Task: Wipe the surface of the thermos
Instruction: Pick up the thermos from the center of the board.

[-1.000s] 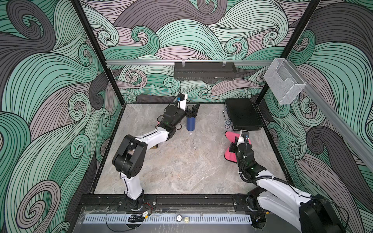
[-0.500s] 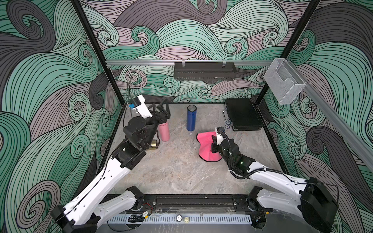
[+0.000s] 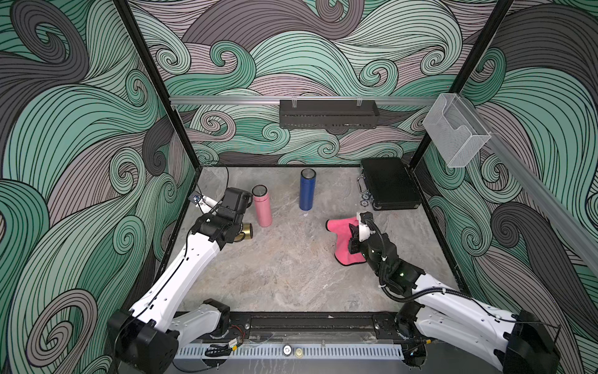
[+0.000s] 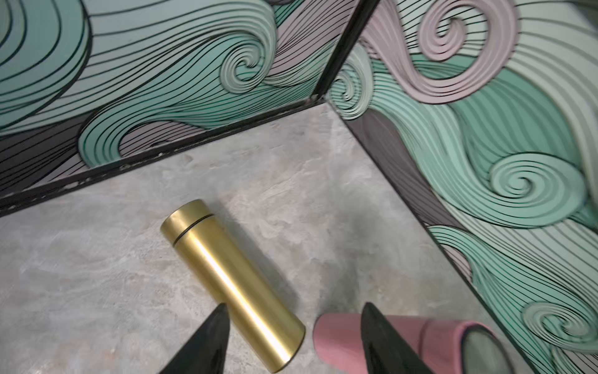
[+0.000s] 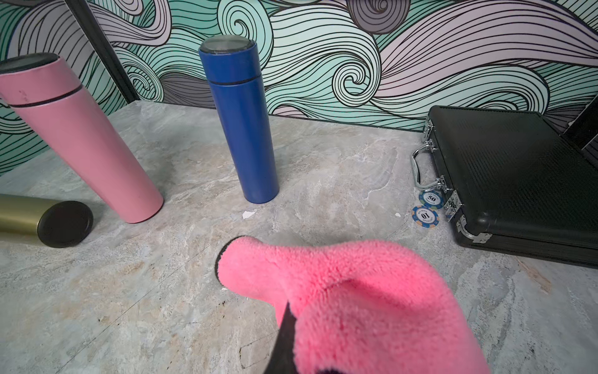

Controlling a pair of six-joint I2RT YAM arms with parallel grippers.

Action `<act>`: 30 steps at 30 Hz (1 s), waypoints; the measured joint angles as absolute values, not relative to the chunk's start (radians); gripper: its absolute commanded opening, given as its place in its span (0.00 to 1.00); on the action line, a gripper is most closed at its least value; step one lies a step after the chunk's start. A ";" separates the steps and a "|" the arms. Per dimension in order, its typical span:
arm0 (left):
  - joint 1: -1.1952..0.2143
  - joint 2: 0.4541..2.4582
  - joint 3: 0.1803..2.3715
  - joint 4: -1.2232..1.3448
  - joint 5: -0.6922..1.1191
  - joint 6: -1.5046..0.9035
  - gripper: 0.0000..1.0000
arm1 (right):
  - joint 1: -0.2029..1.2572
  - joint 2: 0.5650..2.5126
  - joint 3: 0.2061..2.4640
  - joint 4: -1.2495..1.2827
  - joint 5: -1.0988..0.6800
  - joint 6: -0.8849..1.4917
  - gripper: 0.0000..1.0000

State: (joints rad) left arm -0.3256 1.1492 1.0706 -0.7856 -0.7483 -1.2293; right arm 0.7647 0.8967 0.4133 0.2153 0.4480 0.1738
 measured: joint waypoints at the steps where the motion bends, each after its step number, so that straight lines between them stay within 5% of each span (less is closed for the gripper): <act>1: -0.303 1.168 1.069 -0.807 -0.725 -1.257 0.66 | 0.765 0.891 0.413 0.202 0.448 0.176 0.00; 9: 0.000 1.345 1.003 -0.840 -0.462 -1.364 0.65 | 0.765 0.771 0.413 0.081 0.451 0.199 0.00; 30: 0.331 1.651 1.093 -0.693 -0.196 -1.353 0.58 | 0.765 0.786 0.382 0.049 0.470 0.214 0.00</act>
State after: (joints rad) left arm 0.3305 1.6508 1.0935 -0.6933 -0.1959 -1.3525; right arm 0.7647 0.7864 0.3817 0.0494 0.4702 0.2142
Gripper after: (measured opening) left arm 0.568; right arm 0.061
